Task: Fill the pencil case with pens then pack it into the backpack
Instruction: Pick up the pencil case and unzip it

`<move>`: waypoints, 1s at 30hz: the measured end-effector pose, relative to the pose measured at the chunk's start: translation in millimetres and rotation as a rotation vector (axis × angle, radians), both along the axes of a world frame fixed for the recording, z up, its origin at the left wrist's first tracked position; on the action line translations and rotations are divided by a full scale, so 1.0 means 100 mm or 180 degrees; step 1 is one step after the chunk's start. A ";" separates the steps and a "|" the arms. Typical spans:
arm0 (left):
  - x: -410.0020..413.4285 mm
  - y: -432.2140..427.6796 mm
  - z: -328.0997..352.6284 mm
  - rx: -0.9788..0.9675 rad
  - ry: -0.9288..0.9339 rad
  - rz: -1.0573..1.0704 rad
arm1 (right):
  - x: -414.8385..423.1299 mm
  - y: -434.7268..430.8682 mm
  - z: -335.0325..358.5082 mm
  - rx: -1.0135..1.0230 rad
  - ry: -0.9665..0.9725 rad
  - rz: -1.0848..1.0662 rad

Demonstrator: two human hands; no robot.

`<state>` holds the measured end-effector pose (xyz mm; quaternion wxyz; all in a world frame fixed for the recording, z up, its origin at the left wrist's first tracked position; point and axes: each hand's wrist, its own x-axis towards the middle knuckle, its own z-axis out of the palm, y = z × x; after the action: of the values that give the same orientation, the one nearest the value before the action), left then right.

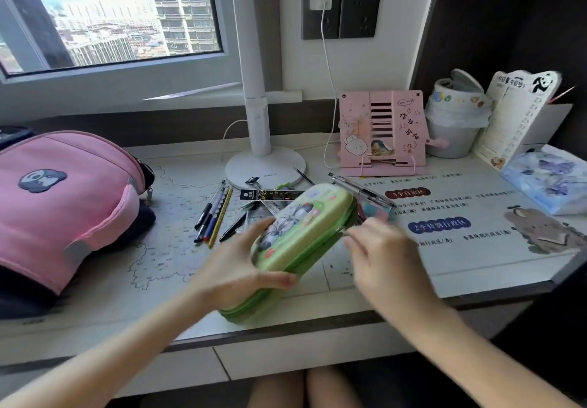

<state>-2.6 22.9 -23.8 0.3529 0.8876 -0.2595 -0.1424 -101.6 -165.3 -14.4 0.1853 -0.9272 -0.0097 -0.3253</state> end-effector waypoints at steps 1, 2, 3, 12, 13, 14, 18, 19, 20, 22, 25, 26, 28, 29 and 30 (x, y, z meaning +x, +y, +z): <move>-0.06 -0.10 -0.03 -0.0149 0.0087 0.0137 | -0.03 0.15 -0.07 -0.0060 -0.0105 0.0036; -0.10 -0.18 -0.05 -0.0367 0.0302 0.0234 | -0.05 0.28 -0.14 -0.0105 -0.0203 0.0083; -0.11 -0.22 -0.07 -0.0689 0.0682 0.0268 | -0.06 0.36 -0.19 -0.0117 -0.0320 0.0121; 0.23 -0.33 0.18 -0.1772 0.1943 -0.0235 | 0.11 0.20 0.04 0.0230 -0.0467 0.1058; 0.26 -0.37 0.20 -0.1754 0.1834 -0.0126 | 0.10 0.19 0.07 0.0143 -0.0423 0.1077; 0.26 -0.42 0.23 -0.1692 0.1720 0.0015 | 0.09 0.17 0.10 0.0005 -0.0402 0.1007; 0.25 -0.50 0.21 -0.1636 0.1322 0.0733 | -0.10 0.28 0.10 -0.0976 -0.0430 0.0396; 0.27 -0.48 0.23 -0.1812 0.1432 0.0931 | -0.17 0.33 0.08 -0.1209 -0.0444 0.0344; 0.29 -0.44 0.25 -0.1981 0.1653 0.1117 | -0.25 0.37 0.05 -0.1417 -0.0465 0.0324; 0.36 -0.32 0.34 -0.2344 0.2462 0.1238 | -0.34 0.38 -0.02 -0.1613 -0.0564 0.0313; 0.39 -0.18 0.45 -0.2751 0.3305 0.1073 | -0.32 0.30 -0.13 -0.1394 -0.0749 0.0165; 0.39 -0.17 0.47 -0.2764 0.3329 0.1022 | -0.29 0.29 -0.19 -0.1311 -0.0788 0.0146; 0.35 -0.16 0.53 -0.2744 0.3227 0.0886 | -0.22 0.33 -0.33 -0.1211 -0.0851 0.0202; 0.33 -0.17 0.57 -0.2715 0.3097 0.0811 | -0.19 0.36 -0.39 -0.1195 -0.0871 0.0262; 0.31 -0.18 0.61 -0.2652 0.2903 0.0738 | -0.17 0.37 -0.44 -0.1152 -0.0845 0.0320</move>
<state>28.8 5.3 36.9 0.7575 0.5479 -0.0186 -0.3544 -118.6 -128.7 -58.5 0.0290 -0.8928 -0.1384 -0.4277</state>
